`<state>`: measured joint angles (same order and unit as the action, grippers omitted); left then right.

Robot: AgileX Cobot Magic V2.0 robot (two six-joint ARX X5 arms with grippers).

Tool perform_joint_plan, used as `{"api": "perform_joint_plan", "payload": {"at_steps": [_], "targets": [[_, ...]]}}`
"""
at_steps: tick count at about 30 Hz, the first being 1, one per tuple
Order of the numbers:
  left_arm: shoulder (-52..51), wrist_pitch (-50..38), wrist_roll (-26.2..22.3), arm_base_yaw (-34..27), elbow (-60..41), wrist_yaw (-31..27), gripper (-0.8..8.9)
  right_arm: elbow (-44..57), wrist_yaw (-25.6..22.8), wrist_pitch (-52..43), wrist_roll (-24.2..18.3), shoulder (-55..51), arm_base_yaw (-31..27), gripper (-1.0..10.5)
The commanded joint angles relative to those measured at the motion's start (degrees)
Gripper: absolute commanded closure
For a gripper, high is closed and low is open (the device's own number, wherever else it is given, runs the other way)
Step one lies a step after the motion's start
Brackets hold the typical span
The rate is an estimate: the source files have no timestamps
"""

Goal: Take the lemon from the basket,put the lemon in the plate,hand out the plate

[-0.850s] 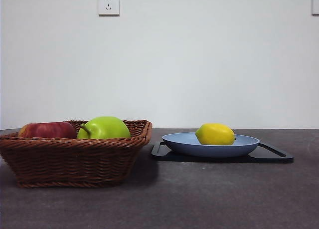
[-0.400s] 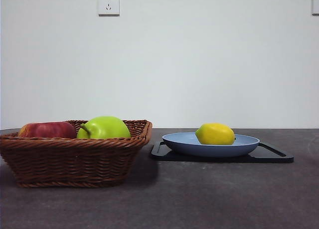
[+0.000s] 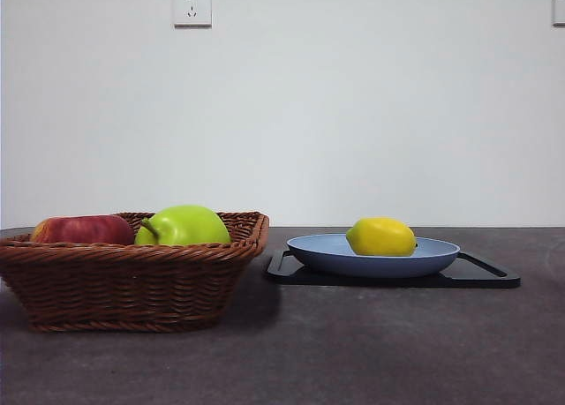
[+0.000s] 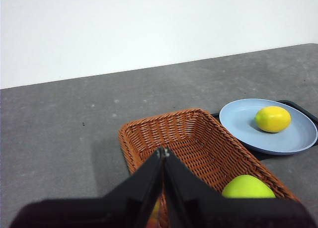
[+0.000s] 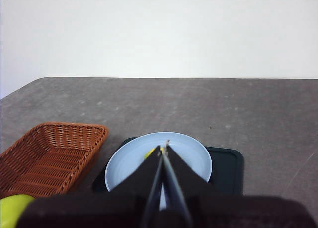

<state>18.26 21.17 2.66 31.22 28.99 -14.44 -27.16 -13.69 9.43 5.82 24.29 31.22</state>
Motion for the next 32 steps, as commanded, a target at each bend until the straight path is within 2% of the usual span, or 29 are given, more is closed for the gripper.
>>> {"api": "perform_joint_plan", "payload": {"at_steps": [1, 7, 8, 9, 12, 18, 21, 25, 32], "targets": [[-0.02, -0.48, 0.52, 0.24, 0.42, -0.26, 8.05, -0.39, -0.22, -0.37, 0.76, 0.07, 0.35, 9.4], [-1.03, 0.87, 0.07, 0.11, 0.26, -0.31, 8.05, -0.39, -0.24, -0.39, 0.74, 0.07, 0.35, 9.4], [-2.27, 2.40, -2.45, -0.37, 0.26, -0.85, 8.05, -0.39, -0.35, -0.37, 0.74, 0.07, 0.35, 9.4], [-3.76, 3.96, -4.63, -1.25, 0.26, -1.01, 8.05, -0.39, -0.28, -0.42, 0.76, 0.04, 0.35, 9.4], [-8.79, 7.26, -4.52, -6.01, -0.37, -1.03, 8.05, -0.39, -0.31, -0.37, 0.76, 0.07, 0.35, 9.4], [-16.74, -0.39, -4.42, -20.59, -8.74, -0.48, 8.05, -0.39, -0.31, -0.39, 0.76, 0.07, 0.35, 9.4], [-18.12, -4.44, -4.17, -25.64, -14.01, 0.07, 8.05, -0.39, -0.31, -0.39, 0.76, 0.07, 0.35, 9.4], [-18.10, -7.61, -4.00, -28.76, -19.65, 0.17, 8.05, -0.39, -0.31, -0.39, 0.76, 0.07, 0.35, 9.4], [-18.12, -8.33, -3.72, -31.10, -24.96, 1.66, 8.05, -0.39, -0.31, -0.39, 0.76, 0.07, 0.35, 9.4]]}}
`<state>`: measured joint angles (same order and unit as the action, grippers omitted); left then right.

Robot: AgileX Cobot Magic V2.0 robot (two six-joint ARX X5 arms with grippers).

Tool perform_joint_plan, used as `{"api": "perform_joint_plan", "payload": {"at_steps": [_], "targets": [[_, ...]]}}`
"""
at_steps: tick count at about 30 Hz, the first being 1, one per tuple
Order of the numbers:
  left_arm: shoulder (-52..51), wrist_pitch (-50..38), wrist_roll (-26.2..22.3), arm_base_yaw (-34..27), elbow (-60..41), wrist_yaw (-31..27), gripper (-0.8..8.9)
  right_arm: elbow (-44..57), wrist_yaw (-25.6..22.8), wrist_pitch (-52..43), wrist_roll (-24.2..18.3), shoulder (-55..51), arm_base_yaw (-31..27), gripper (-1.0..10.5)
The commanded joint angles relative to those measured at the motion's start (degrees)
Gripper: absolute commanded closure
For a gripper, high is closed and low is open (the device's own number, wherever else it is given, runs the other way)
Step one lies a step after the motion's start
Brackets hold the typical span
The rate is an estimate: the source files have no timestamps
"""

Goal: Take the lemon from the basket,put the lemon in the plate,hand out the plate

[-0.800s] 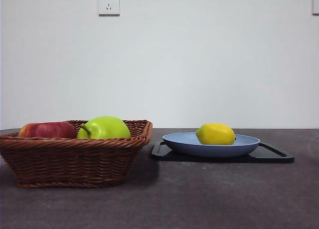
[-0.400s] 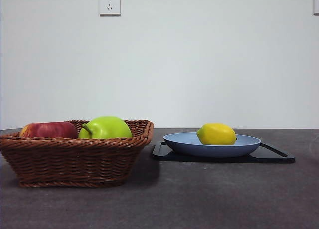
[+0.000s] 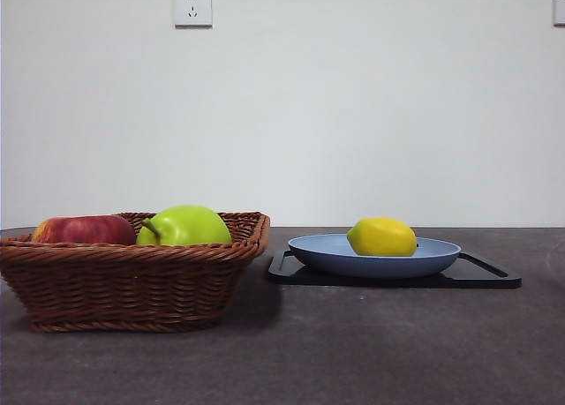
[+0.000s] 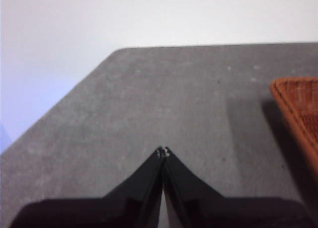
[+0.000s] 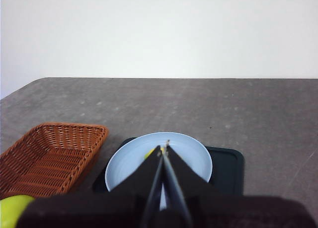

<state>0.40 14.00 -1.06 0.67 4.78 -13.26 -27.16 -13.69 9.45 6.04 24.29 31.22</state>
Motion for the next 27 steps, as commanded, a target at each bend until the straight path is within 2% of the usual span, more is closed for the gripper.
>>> {"api": "perform_joint_plan", "payload": {"at_steps": [1, 4, 12, 27], "targets": [[-0.26, -1.14, 0.00, -0.83, -1.22, 0.72, 8.05, -0.39, -0.31, -0.42, 0.55, 0.07, 0.35, 9.4], [-0.26, -1.40, 0.17, -1.70, -2.49, 1.57, 8.05, -0.39, -0.31, -0.42, 0.52, 0.07, 0.35, 9.4], [-0.26, -2.43, 4.50, -2.62, -3.69, 3.23, 8.05, -0.39, -0.31, -0.42, 0.52, 0.07, 0.35, 9.4], [-0.22, -2.40, 4.46, -2.62, -3.69, 3.23, 8.05, -0.39, -0.31, -0.42, 0.55, 0.07, 0.35, 9.4]]}}
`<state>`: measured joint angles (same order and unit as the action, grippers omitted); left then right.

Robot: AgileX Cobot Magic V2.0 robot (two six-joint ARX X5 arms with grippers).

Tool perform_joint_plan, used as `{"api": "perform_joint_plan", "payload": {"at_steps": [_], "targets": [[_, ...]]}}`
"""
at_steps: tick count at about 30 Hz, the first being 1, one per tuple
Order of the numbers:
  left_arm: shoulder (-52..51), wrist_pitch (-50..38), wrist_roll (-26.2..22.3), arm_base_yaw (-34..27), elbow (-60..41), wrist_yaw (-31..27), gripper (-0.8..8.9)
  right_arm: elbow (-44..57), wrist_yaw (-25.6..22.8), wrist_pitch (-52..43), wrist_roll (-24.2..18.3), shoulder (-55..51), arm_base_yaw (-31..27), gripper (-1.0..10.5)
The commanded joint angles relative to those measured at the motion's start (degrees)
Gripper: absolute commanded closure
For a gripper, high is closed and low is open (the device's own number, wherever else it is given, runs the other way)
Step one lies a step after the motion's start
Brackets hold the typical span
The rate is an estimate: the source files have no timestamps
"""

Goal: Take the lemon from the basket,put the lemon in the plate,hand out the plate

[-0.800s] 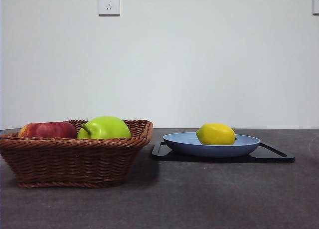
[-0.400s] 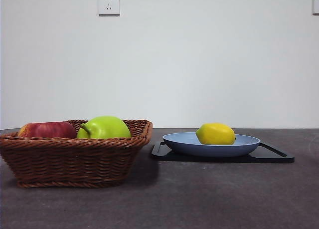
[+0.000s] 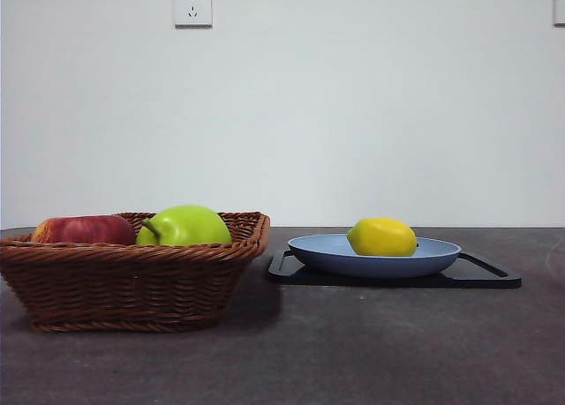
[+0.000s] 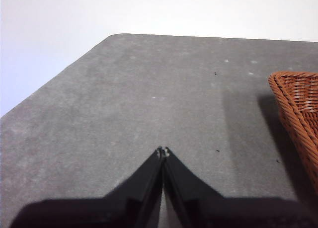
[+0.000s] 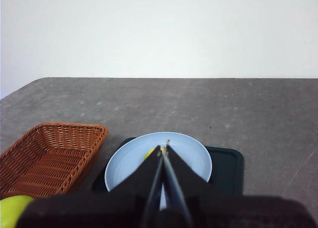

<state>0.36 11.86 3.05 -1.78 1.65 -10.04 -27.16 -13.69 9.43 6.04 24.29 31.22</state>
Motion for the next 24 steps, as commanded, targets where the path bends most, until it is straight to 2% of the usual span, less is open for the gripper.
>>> {"api": "perform_joint_plan", "payload": {"at_steps": [1, 10, 12, 16, 19, 24], "targets": [[-0.17, -0.26, 0.37, -0.17, -0.57, 0.02, 8.05, -0.39, -0.31, -0.39, 0.55, 0.07, 0.35, 9.4], [-0.17, -0.26, 0.35, -0.17, -0.57, 0.02, 8.05, -0.39, -0.42, -0.46, -0.20, 0.07, 0.35, 9.4], [-0.17, -0.26, 0.35, -0.17, -0.57, 0.02, 8.05, -0.37, -1.70, -0.39, -5.51, -0.17, 0.35, 9.4], [-0.17, -0.26, 0.35, -0.17, -0.57, 0.00, 8.05, 1.05, -4.68, 1.31, -12.11, -3.63, -1.53, 9.4], [-0.17, -0.28, 0.35, -0.17, -0.57, 0.00, 8.05, 4.96, -1.14, 1.22, -12.48, -7.78, -6.45, 9.4], [-0.17, -0.26, 0.35, -0.17, -0.57, 0.02, 8.05, 13.90, 11.19, -0.55, -11.85, -15.28, -18.58, 9.4]]}}
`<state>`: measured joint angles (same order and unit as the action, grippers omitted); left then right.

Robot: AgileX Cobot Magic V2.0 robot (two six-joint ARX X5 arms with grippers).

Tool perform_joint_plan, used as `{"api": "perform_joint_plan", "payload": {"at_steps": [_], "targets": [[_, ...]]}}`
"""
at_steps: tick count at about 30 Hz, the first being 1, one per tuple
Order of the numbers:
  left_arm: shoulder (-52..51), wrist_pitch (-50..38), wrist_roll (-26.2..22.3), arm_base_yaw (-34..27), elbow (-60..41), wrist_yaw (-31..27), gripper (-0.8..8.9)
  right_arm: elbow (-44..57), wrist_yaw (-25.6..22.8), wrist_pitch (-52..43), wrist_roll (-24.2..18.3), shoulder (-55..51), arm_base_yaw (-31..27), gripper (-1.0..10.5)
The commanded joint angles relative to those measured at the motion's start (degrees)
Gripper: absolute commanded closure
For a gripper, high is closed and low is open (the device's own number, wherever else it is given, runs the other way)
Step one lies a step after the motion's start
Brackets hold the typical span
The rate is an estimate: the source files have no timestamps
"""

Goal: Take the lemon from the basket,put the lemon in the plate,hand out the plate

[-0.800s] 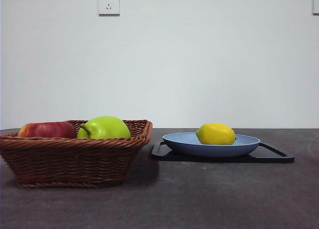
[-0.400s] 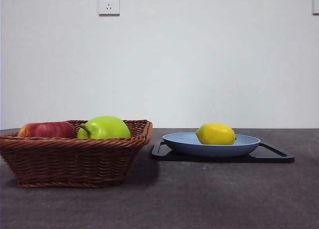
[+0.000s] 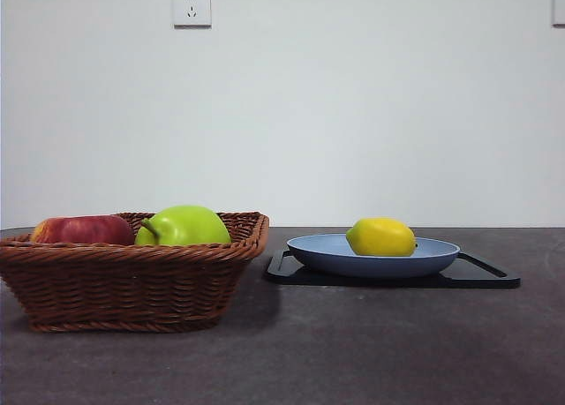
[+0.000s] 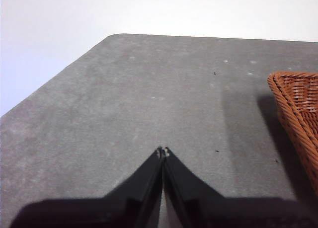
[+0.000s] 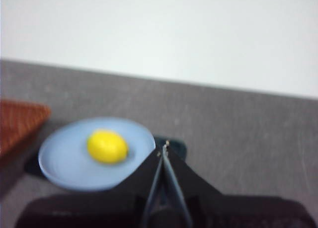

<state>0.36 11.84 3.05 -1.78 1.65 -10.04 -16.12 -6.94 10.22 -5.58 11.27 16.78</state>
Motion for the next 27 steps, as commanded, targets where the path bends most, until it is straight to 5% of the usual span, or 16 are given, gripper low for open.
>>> {"api": "perform_joint_plan", "payload": {"at_steps": [1, 4, 9, 27], "targets": [[-0.17, -0.24, 0.35, -0.17, -0.57, 0.00, 8.05, 4.31, 6.25, -1.57, -0.02, -3.48, -6.05, 9.4], [-0.17, -0.24, 0.35, -0.17, -0.57, 0.00, 8.05, 8.35, 10.12, -1.62, 1.03, -6.60, -10.99, 9.4], [-0.17, -0.26, 0.35, -0.17, -0.57, 0.00, 8.05, 13.40, 10.05, -1.60, 2.82, -9.97, -14.69, 9.4], [-0.17, -0.24, 0.35, -0.17, -0.57, -0.02, 8.05, 15.65, 9.60, -0.11, 7.65, -11.28, -16.06, 9.4]]}}
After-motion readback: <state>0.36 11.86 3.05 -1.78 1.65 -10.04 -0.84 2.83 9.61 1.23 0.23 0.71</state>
